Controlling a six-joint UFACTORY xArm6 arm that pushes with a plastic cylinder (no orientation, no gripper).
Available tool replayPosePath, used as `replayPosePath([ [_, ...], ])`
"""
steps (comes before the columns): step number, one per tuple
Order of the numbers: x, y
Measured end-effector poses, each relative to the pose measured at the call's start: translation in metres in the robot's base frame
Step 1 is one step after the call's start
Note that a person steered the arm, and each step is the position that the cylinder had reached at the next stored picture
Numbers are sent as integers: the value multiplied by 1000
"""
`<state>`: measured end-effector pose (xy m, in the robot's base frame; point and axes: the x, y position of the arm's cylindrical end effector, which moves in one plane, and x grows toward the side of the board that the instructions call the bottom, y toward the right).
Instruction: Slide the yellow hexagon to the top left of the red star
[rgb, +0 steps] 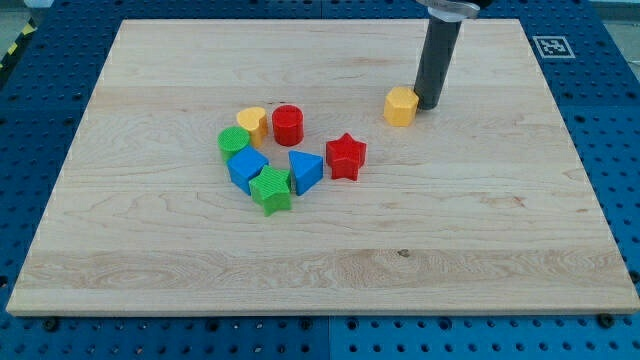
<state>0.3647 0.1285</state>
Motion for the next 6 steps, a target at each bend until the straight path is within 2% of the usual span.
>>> replayPosePath([
  [2,38,-39],
  [4,15,-34],
  [6,36,-73],
])
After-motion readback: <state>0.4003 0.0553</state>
